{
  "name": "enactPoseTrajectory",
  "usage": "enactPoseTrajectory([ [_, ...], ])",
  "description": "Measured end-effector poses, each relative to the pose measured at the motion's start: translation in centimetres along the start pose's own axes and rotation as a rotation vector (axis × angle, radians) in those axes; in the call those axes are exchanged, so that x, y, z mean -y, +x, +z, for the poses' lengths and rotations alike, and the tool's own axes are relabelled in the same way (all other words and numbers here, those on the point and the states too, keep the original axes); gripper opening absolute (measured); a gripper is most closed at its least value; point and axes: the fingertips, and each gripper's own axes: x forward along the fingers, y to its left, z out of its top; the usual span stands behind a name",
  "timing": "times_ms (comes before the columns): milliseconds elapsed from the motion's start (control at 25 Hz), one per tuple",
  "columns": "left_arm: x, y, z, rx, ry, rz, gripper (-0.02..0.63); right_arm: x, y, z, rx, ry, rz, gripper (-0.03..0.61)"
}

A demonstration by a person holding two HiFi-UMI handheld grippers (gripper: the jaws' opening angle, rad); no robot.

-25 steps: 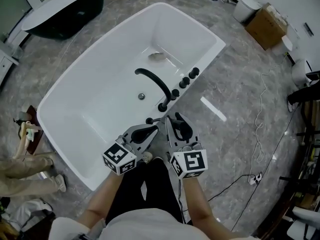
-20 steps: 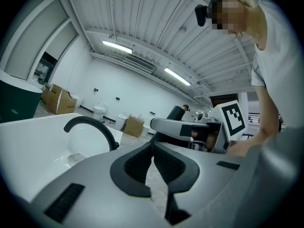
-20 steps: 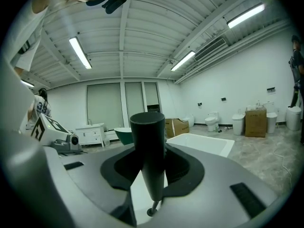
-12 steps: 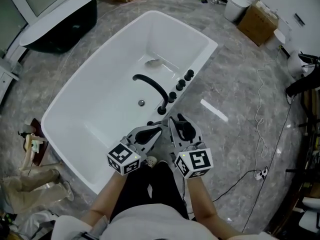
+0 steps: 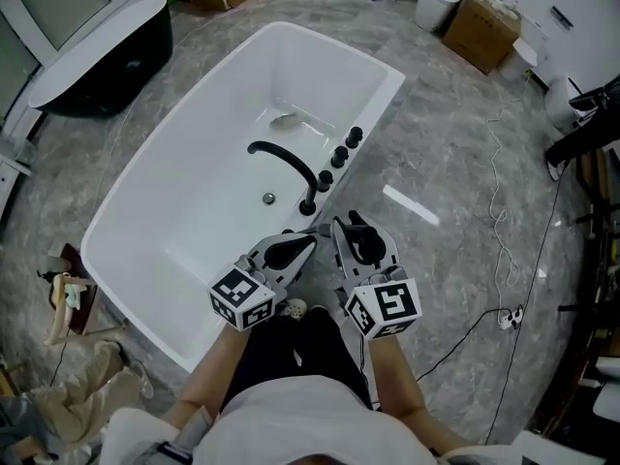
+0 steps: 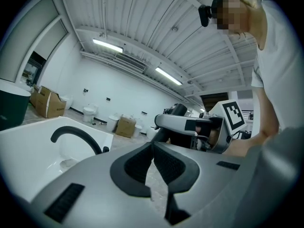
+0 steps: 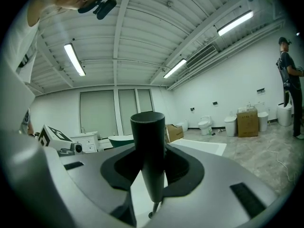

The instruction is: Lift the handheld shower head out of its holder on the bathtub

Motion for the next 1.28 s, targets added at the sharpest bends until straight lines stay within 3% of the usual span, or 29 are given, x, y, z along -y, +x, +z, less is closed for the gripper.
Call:
enactPoseTrajectory([
  [640, 3.4, 2.4, 1.3, -0.013, 0.028, -0.109, 0.02, 2.7, -4.8, 5.5, 0.106, 0.013, -0.058, 0.124],
  [1280, 7.0, 6.4, 0.7, -0.063, 0.058, -0.252, 0.02, 8.9, -11.6, 8.1, 0.206, 0.066, -0.259, 0.123],
])
